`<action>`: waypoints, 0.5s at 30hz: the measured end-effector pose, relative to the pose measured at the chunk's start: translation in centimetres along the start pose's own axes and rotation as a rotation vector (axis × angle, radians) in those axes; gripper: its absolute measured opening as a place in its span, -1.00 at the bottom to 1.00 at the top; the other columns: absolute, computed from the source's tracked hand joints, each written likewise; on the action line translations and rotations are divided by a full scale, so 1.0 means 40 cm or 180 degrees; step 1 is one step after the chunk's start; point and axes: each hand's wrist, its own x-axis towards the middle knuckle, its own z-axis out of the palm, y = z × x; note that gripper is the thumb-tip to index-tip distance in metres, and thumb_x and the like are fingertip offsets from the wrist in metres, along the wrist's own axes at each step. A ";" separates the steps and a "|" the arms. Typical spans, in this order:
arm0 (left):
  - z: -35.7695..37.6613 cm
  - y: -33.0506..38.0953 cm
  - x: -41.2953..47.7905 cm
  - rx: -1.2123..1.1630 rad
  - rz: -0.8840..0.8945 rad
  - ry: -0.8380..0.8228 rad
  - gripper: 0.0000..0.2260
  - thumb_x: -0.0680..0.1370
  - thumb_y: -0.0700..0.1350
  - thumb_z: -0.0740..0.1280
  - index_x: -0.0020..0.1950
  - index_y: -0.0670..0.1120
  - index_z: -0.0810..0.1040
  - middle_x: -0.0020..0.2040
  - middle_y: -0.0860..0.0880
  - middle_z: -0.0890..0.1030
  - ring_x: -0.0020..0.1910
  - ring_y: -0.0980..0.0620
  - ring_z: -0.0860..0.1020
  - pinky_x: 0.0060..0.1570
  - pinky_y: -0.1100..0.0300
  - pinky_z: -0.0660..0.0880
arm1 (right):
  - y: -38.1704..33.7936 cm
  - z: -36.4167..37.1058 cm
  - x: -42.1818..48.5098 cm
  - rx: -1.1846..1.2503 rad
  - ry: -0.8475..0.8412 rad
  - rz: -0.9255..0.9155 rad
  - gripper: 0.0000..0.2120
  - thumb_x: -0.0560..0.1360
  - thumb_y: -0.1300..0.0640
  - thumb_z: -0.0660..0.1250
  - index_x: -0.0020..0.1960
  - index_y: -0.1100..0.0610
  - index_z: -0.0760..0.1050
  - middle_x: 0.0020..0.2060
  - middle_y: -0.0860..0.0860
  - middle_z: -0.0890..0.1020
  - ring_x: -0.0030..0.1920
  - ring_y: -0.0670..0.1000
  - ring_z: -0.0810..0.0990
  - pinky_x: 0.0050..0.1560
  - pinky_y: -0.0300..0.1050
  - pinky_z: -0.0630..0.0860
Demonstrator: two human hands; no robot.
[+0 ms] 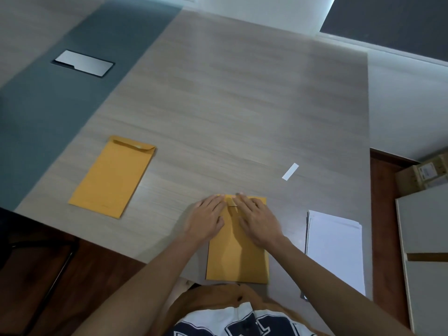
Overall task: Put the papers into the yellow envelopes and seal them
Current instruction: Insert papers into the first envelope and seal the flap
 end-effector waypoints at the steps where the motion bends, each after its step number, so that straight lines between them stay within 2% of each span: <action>1: -0.001 -0.005 -0.001 0.0034 -0.0017 -0.0075 -0.53 0.46 0.00 0.14 0.28 -0.11 0.58 0.31 -0.04 0.57 0.28 -0.02 0.54 0.08 0.04 0.56 | -0.006 0.004 0.003 -0.0159 -0.0083 0.0007 -0.50 0.62 -0.05 0.09 0.54 0.00 0.19 0.48 0.00 0.34 0.24 0.09 0.46 0.19 0.01 0.48; 4: -0.003 -0.015 -0.010 0.0263 0.0008 -0.0217 -0.48 0.49 0.02 0.09 0.40 -0.11 0.48 0.39 -0.02 0.49 0.36 -0.01 0.47 0.13 0.04 0.54 | -0.014 0.013 -0.005 -0.0470 -0.0292 0.0113 -0.50 0.65 -0.15 -0.08 0.55 -0.06 0.16 0.52 0.00 0.28 0.35 0.14 0.42 0.23 0.07 0.45; 7: -0.008 -0.015 -0.017 0.0513 0.0034 -0.0216 -0.46 0.50 0.06 0.06 0.44 -0.08 0.44 0.44 0.00 0.44 0.40 0.00 0.42 0.19 0.06 0.49 | -0.004 0.014 -0.007 -0.0630 -0.0379 0.0164 -0.49 0.65 -0.20 -0.15 0.56 -0.12 0.10 0.54 -0.01 0.22 0.52 0.21 0.20 0.40 0.23 0.30; 9: -0.008 -0.019 -0.018 0.0626 0.0028 -0.0215 -0.45 0.49 0.06 0.06 0.44 -0.06 0.44 0.45 0.01 0.43 0.40 0.00 0.42 0.16 0.06 0.50 | 0.008 0.004 -0.006 -0.0694 -0.0377 0.0226 -0.50 0.64 -0.21 -0.17 0.55 -0.17 0.13 0.54 0.00 0.23 0.55 0.24 0.11 0.45 0.32 0.17; 12: 0.001 -0.030 -0.019 0.0707 0.0073 -0.0266 -0.44 0.49 0.05 0.07 0.46 -0.07 0.41 0.48 0.00 0.39 0.42 -0.03 0.40 0.14 0.04 0.50 | 0.037 -0.008 -0.023 -0.0788 -0.0377 0.0381 -0.51 0.63 -0.21 -0.19 0.52 -0.23 0.16 0.54 0.01 0.25 0.54 0.27 0.10 0.46 0.38 0.07; 15: 0.001 -0.033 -0.017 0.0738 0.0127 -0.0247 -0.45 0.49 0.03 0.07 0.46 -0.07 0.42 0.47 0.00 0.40 0.42 -0.03 0.41 0.14 0.06 0.50 | 0.066 -0.013 -0.043 -0.0853 -0.0375 0.0582 -0.53 0.64 -0.19 -0.17 0.50 -0.25 0.21 0.53 0.02 0.28 0.53 0.29 0.13 0.43 0.43 0.07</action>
